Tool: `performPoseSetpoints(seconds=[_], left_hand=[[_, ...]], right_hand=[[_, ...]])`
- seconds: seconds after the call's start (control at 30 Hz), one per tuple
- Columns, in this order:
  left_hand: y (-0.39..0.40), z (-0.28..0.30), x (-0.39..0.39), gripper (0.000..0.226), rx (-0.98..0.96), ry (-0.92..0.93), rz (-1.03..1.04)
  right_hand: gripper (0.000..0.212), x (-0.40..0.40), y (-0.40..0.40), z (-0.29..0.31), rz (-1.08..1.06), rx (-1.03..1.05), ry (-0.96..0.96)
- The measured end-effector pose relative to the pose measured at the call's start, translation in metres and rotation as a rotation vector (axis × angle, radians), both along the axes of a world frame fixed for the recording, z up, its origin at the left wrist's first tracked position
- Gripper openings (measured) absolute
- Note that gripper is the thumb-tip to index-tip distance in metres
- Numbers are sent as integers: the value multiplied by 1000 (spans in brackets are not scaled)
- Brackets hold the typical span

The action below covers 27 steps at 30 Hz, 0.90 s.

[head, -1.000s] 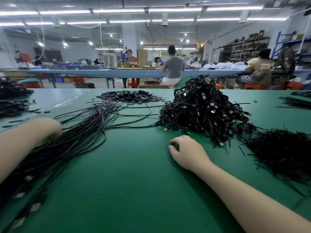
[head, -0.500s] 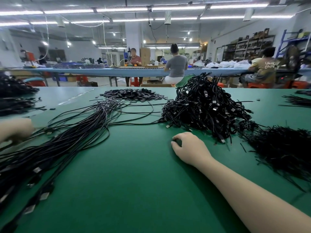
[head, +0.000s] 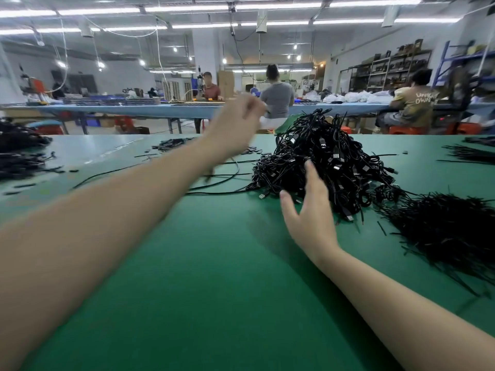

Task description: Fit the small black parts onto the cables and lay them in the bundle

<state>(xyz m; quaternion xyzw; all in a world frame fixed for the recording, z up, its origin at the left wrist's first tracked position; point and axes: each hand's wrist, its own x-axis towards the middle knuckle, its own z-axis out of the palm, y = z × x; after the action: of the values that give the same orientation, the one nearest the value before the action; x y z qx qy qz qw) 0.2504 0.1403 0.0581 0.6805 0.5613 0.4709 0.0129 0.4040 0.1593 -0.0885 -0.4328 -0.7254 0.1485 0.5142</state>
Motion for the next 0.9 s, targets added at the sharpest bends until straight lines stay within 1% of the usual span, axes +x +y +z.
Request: performPoseSetpoints(seconds=[0.03,0.07,0.13,0.2,0.23,0.3,0.33,0.43,0.5,0.53,0.57,0.63,0.7,0.73,0.77,0.8,0.83,0.9], left_hand=[[0,-15,17,17,-50,-12,-95],[2,-37,37,18,-129,33,-184],[5,-63,59,17,-208,38,-281],[10,-75,59,18,-249,-9,-336],[8,-79,58,20,-265,-54,-363],[6,-80,46,22,-348,-127,-404],[6,-77,35,20,-410,-129,-394],[1,-64,-10,11,-638,-76,-332],[-2,-58,-33,12,-733,-169,-335],[-3,-56,-40,15,-741,-236,-327],[-4,-54,-43,21,-722,-345,-313],[-1,-53,-42,31,-629,-691,-308],[3,-54,-37,23,-558,-1099,-417],[5,-54,-34,18,-528,-1279,-491],[5,-53,-30,16,-505,-1391,-544],[4,-52,-26,17,-499,-1411,-570],[3,-51,-22,21,-510,-1348,-568],[1,-49,-15,38,-527,-1170,-544]], right_hand=[[72,4,-1,3,-36,85,126],[72,8,-1,5,-84,162,187],[68,12,3,7,-143,214,193],[57,10,5,7,-86,179,189],[46,8,5,6,-31,164,204],[26,6,4,5,45,103,268],[23,5,5,5,48,46,320],[31,9,13,6,-40,-134,554],[31,13,17,9,-112,-251,676],[29,14,17,9,-123,-289,686],[27,14,17,9,-117,-293,650],[19,11,12,7,-36,-217,499],[11,4,3,5,107,-110,368],[15,1,-1,4,162,-56,314],[21,-2,-4,3,203,-10,262],[25,-4,-7,3,236,21,216],[28,-5,-9,2,268,36,177],[29,-5,-11,2,309,49,105]])
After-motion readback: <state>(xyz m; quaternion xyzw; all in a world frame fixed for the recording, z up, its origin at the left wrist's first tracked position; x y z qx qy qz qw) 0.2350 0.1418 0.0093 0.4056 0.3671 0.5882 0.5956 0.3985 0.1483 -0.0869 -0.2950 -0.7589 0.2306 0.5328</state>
